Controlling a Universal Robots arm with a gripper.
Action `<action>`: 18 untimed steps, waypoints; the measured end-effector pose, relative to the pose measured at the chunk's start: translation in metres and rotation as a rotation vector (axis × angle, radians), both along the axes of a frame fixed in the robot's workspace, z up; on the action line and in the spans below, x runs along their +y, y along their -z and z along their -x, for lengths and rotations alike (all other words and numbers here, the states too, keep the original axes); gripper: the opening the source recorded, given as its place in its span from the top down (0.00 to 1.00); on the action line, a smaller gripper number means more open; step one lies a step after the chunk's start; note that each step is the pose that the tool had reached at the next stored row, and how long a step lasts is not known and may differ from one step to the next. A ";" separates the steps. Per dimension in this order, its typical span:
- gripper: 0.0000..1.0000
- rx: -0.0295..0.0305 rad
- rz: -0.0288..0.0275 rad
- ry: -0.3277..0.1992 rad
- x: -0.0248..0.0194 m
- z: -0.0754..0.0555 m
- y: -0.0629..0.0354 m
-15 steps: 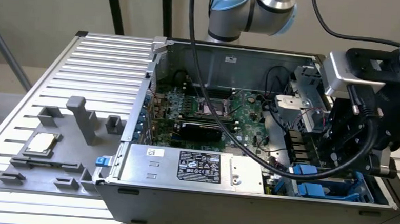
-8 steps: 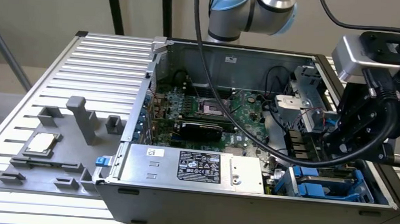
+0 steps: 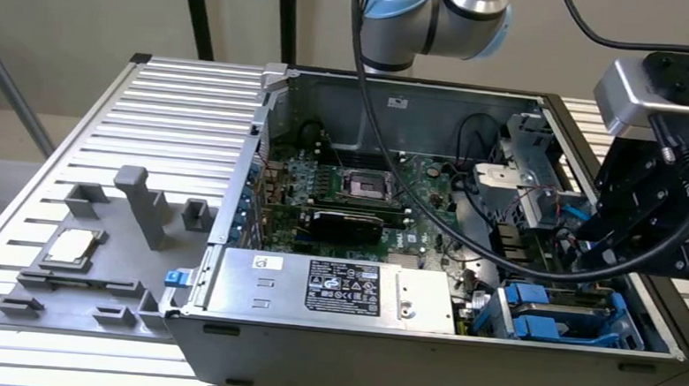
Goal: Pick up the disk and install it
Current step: 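Insert the second disk wire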
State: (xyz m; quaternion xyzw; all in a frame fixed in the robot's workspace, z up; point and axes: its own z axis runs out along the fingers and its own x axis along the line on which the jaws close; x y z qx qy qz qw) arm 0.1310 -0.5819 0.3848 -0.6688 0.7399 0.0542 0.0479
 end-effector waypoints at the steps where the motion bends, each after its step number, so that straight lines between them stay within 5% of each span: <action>1: 0.67 0.0000 0.0015 0.000 0.0006 -0.001 0.0001; 3: 0.67 0.0000 0.0085 0.000 0.0018 -0.002 0.0010; 12: 0.67 -0.0001 0.0573 0.000 0.0089 -0.003 0.0082; 14: 0.77 0.0000 0.0673 0.000 0.0103 -0.004 0.0094; 18: 0.77 0.0000 0.0865 0.000 0.0125 -0.004 0.0121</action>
